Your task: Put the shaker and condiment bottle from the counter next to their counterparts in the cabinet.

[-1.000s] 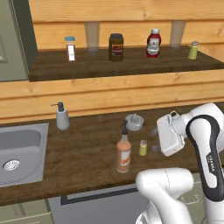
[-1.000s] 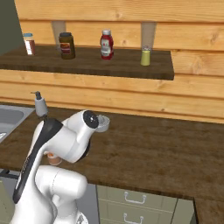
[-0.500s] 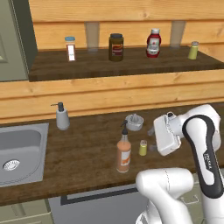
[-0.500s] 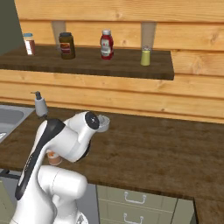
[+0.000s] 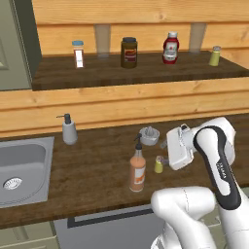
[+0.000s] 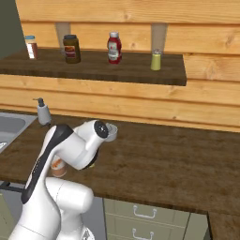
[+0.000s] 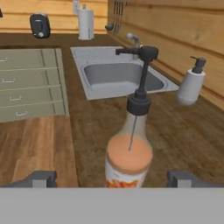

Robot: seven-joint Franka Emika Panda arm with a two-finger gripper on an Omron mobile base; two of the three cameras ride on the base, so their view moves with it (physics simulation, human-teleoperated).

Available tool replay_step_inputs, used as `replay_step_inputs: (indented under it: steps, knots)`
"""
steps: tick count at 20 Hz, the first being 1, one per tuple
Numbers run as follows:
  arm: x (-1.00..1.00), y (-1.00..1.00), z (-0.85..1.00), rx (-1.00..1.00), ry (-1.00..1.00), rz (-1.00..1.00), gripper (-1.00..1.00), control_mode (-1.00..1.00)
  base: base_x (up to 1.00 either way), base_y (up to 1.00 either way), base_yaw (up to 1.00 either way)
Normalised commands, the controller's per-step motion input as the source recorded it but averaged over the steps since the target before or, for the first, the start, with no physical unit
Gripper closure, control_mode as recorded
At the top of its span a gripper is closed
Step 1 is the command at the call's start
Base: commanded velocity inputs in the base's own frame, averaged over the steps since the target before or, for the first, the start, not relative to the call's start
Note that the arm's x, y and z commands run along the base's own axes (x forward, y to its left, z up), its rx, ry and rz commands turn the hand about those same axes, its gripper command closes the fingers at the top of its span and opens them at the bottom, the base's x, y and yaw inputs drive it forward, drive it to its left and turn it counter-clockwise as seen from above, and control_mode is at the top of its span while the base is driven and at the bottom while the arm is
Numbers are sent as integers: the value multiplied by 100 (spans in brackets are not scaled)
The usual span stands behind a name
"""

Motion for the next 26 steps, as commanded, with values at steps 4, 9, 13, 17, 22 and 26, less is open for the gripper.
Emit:
replay_step_inputs:
  steps: [4, 9, 13, 17, 22, 26]
  knots:
    - [26, 0, -12, 0, -2, 0, -100, -100, 0, 0, 0]
    - [22, 0, 0, 0, 0, 0, -100, -100, 0, 0, 0]
    - [21, 3, 0, 3, 0, 0, -100, -100, 0, 0, 0]
    - [42, 44, 0, 6, 3, 0, -100, -100, 0, 0, 0]
    - [17, 38, -2, 1, 2, 1, -100, -100, 0, 0, 0]
    - [-19, 40, -26, 0, 0, 3, -100, -100, 0, 0, 0]
